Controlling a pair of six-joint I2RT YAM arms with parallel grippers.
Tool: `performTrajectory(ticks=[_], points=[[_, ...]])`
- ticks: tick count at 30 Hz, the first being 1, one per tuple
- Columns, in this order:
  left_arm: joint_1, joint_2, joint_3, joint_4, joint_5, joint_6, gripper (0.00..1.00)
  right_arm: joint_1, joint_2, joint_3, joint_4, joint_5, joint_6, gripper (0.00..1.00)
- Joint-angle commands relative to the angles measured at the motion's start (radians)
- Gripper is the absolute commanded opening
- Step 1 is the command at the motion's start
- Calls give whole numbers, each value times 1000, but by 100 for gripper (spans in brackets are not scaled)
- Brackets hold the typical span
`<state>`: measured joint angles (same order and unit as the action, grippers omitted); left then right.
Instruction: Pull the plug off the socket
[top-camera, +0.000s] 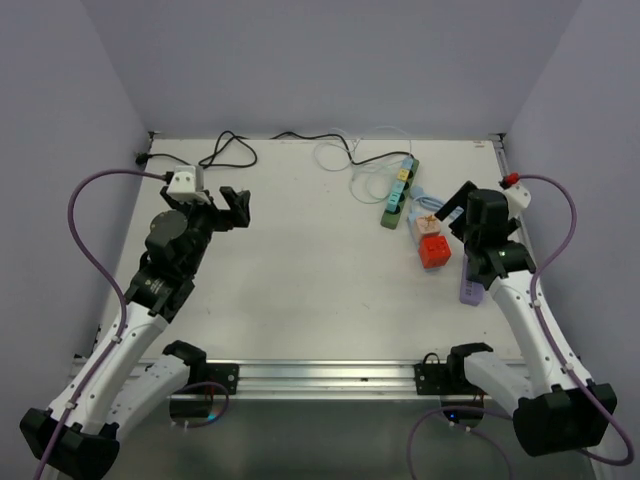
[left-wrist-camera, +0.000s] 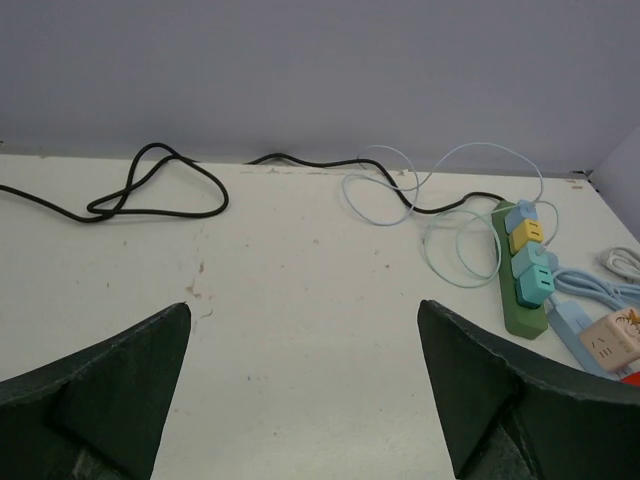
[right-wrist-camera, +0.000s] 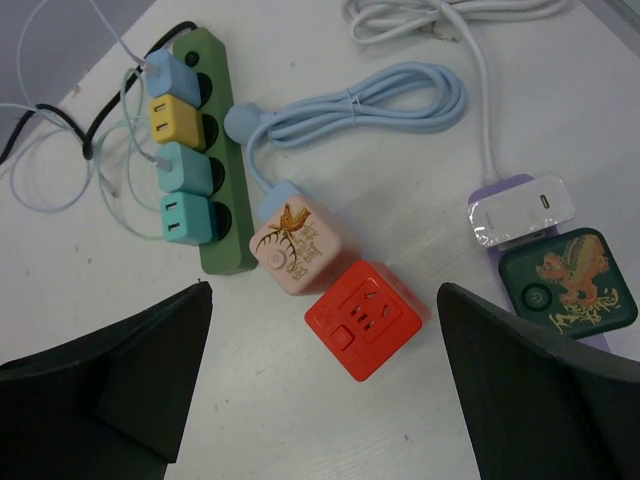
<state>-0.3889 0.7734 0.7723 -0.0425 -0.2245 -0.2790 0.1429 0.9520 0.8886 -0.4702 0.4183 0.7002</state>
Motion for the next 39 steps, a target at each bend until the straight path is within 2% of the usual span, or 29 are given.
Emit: performTrajectory(ticks=[1,3,8,14,19,23,29,33,39], points=[[-4,3,33,16,25,-35,100,0,53,91,-67,45,35,99],[-4,-2,30,20,17,-35,100,0,60,102,-46,2,-19,99],[-4,-8,32,18,-6,-32,100,-2,22,-31,120,-84,-195,99],[-2,-8,30,21,-7,-22,100,0,31,-20,99,-131,-217,99],[-4,-10,35,18,28,-22,100,-2,63,-65,182,-237,-206,99],[-4,0,39,12,50,-26,100,0,137,-79,235,-162,-195,99],[-8,-29,22,26,37,-23,100,0,296,22,182,-125,-271,99],[-18,-37,22,26,56,-26,100,21,424,104,79,-113,-320,99],[-59,-39,21,26,45,-2,100,46,433,73,71,-147,-364,99]])
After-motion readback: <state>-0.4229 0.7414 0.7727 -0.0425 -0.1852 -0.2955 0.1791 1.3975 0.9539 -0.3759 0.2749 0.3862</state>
